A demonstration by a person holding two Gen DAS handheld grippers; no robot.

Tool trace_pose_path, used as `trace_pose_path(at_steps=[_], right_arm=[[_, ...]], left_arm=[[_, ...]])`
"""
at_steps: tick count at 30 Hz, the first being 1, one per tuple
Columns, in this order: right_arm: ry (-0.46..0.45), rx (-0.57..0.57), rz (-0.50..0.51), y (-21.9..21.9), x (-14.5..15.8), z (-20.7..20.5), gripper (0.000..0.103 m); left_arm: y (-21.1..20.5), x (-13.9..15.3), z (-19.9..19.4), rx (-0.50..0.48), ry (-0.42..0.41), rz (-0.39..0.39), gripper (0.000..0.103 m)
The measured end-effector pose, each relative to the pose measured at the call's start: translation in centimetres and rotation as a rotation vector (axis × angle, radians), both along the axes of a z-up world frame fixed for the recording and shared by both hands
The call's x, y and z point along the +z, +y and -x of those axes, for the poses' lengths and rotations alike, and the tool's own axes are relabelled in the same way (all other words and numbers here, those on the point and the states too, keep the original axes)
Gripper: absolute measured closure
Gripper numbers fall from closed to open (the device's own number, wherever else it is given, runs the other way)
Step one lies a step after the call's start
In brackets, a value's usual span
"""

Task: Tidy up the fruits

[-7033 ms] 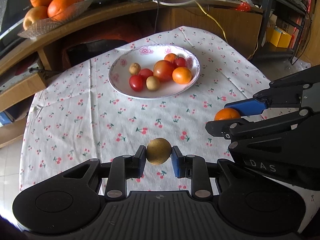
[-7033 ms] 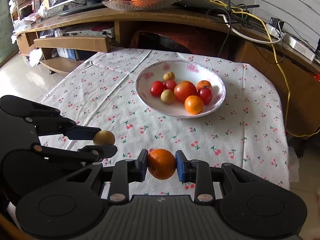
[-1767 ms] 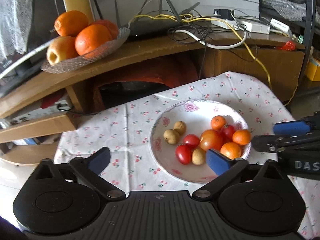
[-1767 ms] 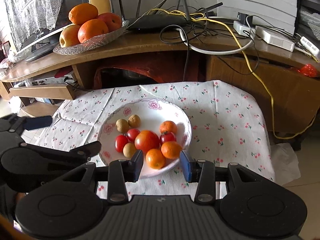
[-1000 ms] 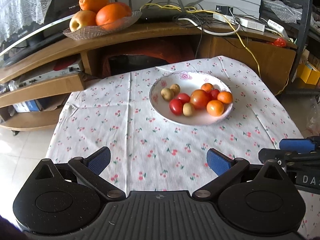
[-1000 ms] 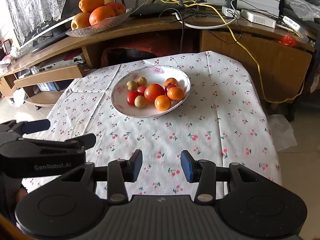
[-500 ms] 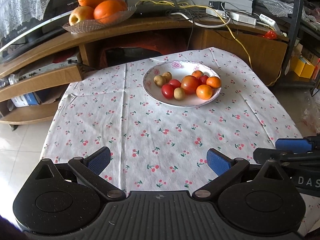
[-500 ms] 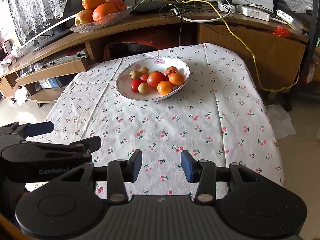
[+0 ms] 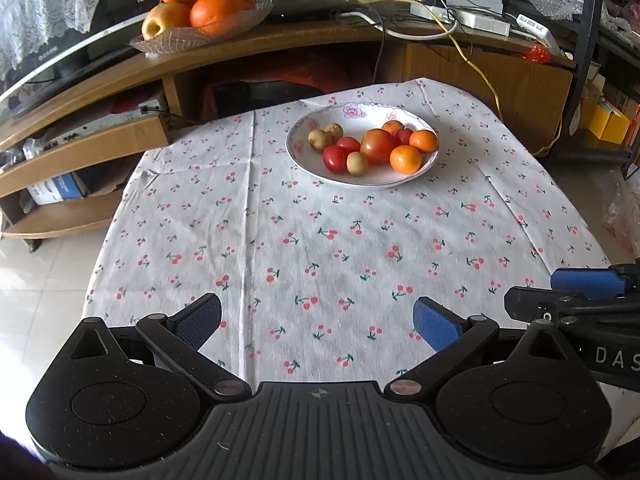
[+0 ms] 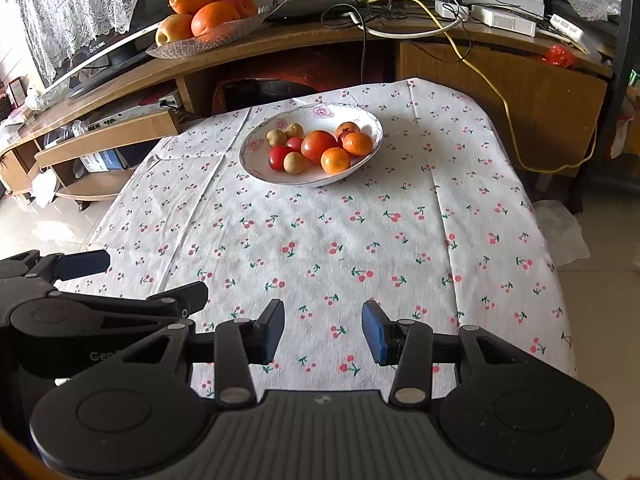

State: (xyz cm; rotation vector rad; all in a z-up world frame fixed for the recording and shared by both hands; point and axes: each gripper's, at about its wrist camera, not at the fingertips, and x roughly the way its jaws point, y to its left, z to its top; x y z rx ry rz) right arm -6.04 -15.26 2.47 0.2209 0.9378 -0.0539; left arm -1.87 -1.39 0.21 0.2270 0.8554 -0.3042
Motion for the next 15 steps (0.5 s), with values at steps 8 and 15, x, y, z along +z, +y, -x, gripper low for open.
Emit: trace_pose_path(at_steps=[8, 15], right_arm=[[0.000, 0.001, -0.001, 0.21, -0.03, 0.62, 0.060], [0.000, 0.001, -0.001, 0.27, -0.02, 0.74, 0.060]], left_arm=[[0.28, 0.07, 0.80, -0.007, -0.003, 0.000, 0.000], [0.32, 0.12, 0.90, -0.007, -0.006, -0.002, 0.000]])
